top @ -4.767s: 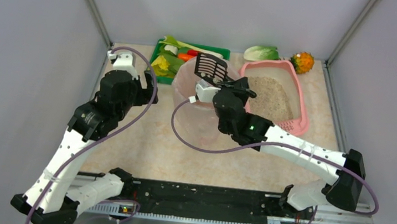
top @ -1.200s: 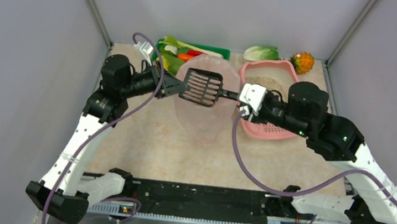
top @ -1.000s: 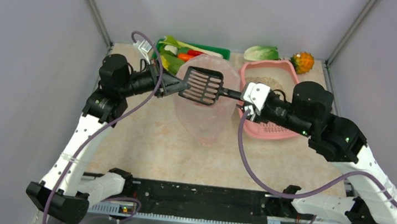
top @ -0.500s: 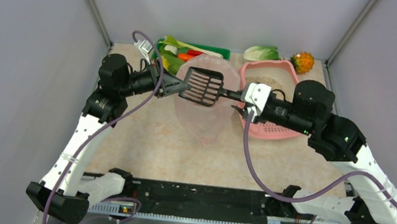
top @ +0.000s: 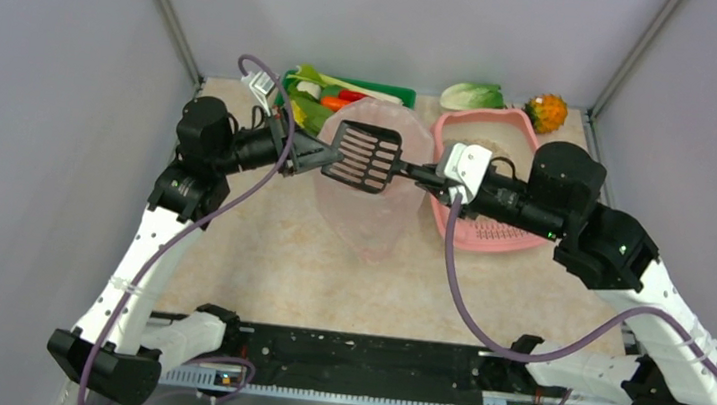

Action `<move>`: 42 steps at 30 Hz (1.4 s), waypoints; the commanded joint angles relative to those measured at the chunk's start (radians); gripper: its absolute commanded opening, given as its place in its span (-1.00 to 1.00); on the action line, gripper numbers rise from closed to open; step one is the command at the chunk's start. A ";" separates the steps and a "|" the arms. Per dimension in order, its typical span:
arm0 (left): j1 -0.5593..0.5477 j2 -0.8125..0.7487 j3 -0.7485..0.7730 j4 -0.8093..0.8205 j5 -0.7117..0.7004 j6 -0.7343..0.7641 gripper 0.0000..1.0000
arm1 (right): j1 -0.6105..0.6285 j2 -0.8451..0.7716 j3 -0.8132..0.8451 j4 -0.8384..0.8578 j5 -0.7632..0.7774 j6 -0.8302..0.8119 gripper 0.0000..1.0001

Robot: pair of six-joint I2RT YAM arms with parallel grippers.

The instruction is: Clean the litter box

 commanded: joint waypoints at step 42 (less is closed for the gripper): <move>-0.009 0.015 0.321 -0.572 -0.810 0.711 0.78 | -0.664 0.509 0.307 -0.660 0.316 0.392 -1.00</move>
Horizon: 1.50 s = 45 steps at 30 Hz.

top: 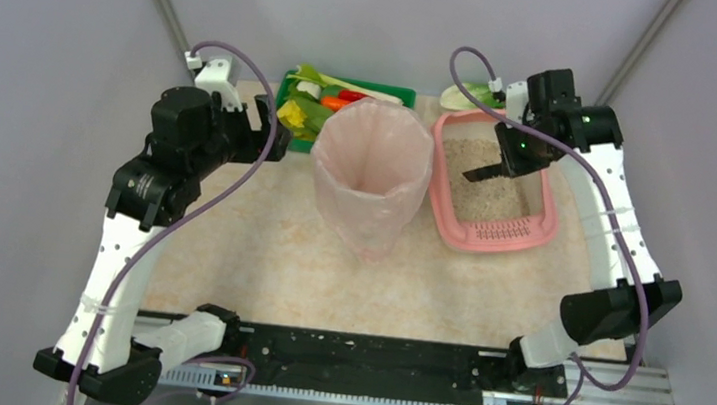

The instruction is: Clean the litter box

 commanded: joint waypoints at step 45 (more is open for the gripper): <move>-0.017 -0.004 -0.050 0.026 -0.060 0.021 0.78 | -0.021 0.184 -0.633 0.705 0.144 0.021 -1.00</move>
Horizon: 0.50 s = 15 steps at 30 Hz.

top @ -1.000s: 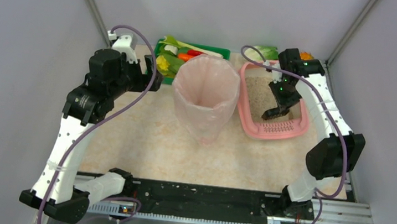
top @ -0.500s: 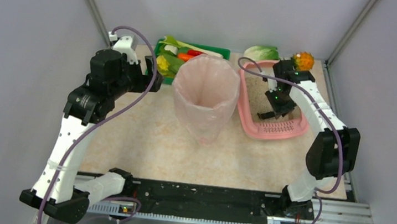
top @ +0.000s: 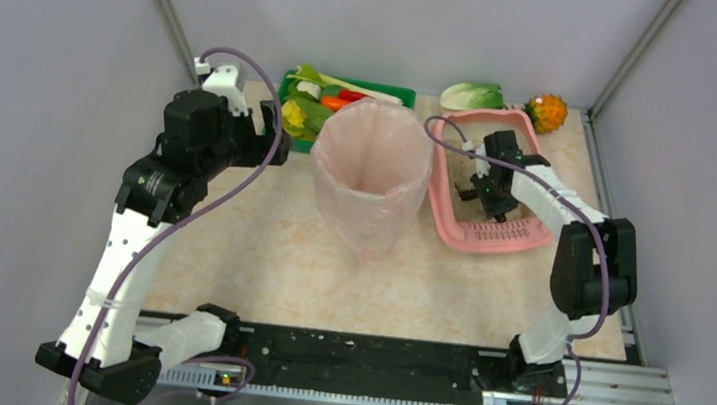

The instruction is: Clean the litter box

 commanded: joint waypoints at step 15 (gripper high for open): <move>-0.002 -0.040 0.011 -0.001 -0.041 -0.002 0.78 | -0.020 0.030 -0.050 0.453 -0.001 0.098 -1.00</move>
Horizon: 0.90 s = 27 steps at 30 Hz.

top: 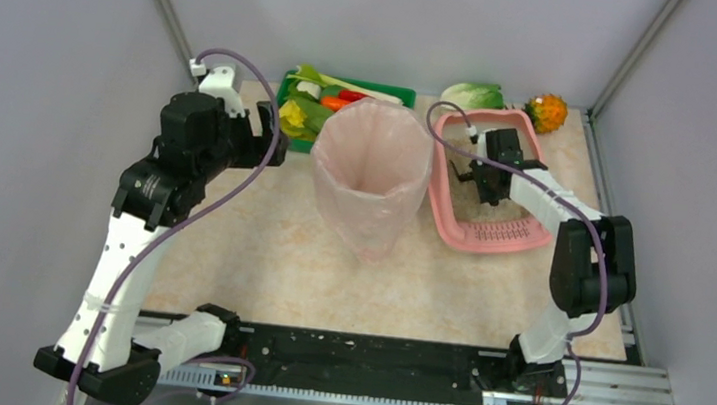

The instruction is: Clean the litter box

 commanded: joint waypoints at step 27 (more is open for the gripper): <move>-0.003 -0.047 0.022 0.000 -0.028 -0.024 0.78 | -0.060 -0.118 0.057 -0.127 -0.184 -0.197 -1.00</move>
